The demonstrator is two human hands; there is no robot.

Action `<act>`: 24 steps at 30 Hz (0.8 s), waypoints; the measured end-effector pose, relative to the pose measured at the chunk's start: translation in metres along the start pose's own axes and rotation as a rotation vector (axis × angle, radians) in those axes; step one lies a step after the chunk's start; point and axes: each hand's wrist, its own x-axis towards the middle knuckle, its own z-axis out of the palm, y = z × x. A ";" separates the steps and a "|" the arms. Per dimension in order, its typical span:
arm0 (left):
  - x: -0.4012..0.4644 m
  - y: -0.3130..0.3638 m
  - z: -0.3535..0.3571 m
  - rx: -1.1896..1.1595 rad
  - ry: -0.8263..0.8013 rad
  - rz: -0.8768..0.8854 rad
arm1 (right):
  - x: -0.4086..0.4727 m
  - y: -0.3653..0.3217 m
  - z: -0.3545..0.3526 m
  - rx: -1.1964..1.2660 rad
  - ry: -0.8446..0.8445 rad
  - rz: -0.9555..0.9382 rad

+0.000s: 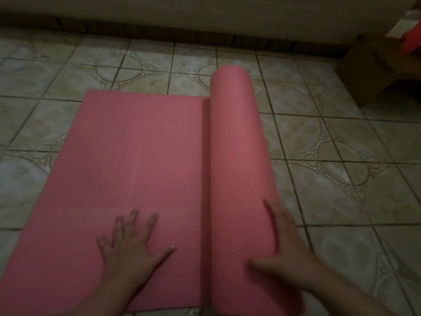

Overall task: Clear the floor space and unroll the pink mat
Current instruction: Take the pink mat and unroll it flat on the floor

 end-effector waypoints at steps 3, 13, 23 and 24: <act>0.007 0.026 0.000 -0.079 0.011 -0.025 | 0.007 0.008 -0.033 0.116 0.078 0.088; 0.012 0.073 0.008 -0.009 -0.078 0.179 | 0.031 0.029 -0.034 -0.101 0.373 0.179; 0.005 0.060 0.003 -0.054 -0.058 0.121 | 0.034 0.029 -0.023 -0.101 0.431 0.003; 0.004 0.055 0.002 -0.054 -0.063 0.116 | 0.032 0.027 -0.020 -0.087 0.430 -0.008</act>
